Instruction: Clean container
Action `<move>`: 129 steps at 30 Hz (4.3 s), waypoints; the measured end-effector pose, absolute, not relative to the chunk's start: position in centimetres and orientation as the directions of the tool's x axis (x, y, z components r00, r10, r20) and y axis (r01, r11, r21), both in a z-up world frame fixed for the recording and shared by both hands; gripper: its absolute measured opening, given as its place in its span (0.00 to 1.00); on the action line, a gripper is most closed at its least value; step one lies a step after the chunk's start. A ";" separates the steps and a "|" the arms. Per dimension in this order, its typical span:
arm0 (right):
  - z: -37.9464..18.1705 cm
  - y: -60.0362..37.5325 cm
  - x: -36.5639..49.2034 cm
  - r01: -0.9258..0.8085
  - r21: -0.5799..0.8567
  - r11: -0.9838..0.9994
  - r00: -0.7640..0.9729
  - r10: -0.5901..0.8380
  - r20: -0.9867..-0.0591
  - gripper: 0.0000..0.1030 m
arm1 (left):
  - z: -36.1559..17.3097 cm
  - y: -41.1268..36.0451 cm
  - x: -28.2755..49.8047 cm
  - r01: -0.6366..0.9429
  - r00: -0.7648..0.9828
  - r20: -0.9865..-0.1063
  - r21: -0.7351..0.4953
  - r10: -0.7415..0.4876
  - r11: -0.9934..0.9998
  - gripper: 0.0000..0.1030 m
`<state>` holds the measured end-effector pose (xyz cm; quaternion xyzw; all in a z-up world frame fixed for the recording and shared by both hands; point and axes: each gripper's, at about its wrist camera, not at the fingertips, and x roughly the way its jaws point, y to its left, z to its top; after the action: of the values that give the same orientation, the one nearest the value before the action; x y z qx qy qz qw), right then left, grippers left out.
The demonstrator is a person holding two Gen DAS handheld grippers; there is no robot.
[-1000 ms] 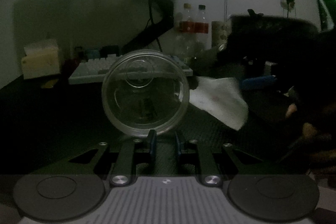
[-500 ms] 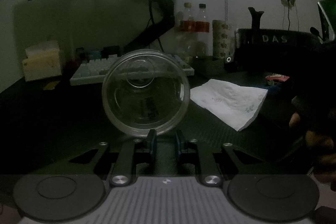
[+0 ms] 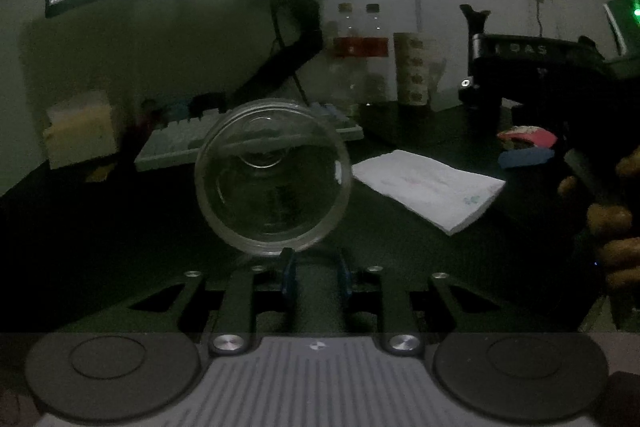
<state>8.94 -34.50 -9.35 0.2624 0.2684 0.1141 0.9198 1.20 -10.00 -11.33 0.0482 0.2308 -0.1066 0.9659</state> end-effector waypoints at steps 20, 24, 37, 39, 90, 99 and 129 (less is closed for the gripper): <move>-10.4 -34.1 9.6 -0.053 0.536 0.842 0.823 0.341 -0.455 1.00 | -6.5 -7.1 -2.7 0.261 0.907 -0.337 -0.023 -0.254 0.965 0.61; -10.3 -33.4 9.5 -0.070 0.509 0.858 0.813 0.345 -0.469 1.00 | -5.6 -5.3 -3.2 0.242 0.923 -0.288 -0.081 -0.255 0.967 0.96; -12.5 -30.7 11.4 -0.157 0.533 0.831 0.757 0.448 -0.475 0.08 | -4.5 -0.5 -2.5 0.158 0.940 -0.277 -0.171 -0.202 0.972 1.00; -12.4 -30.1 11.8 -0.167 0.534 0.829 0.747 0.460 -0.480 0.09 | -4.7 -0.3 -2.2 0.152 0.937 -0.287 -0.176 -0.198 0.973 1.00; -0.7 -30.0 2.2 -0.128 0.199 0.972 0.738 0.227 -0.635 1.00 | 1.6 -11.2 -1.4 -0.114 0.733 -0.661 0.113 0.161 0.987 1.00; -0.3 -29.3 1.3 -0.159 0.180 0.971 0.747 0.237 -0.622 1.00 | 0.8 -10.4 -0.9 -0.125 0.703 -0.688 0.133 0.182 0.983 1.00; -2.4 -28.4 3.0 -0.184 0.180 0.966 0.665 0.257 -0.702 1.00 | -0.2 -9.4 -0.6 -0.138 0.672 -0.719 0.112 0.176 0.984 1.00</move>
<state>2.99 -28.40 -2.41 0.0467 0.3912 0.1211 0.9111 -0.59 -9.44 -0.17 0.0241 0.3958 0.0859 0.9140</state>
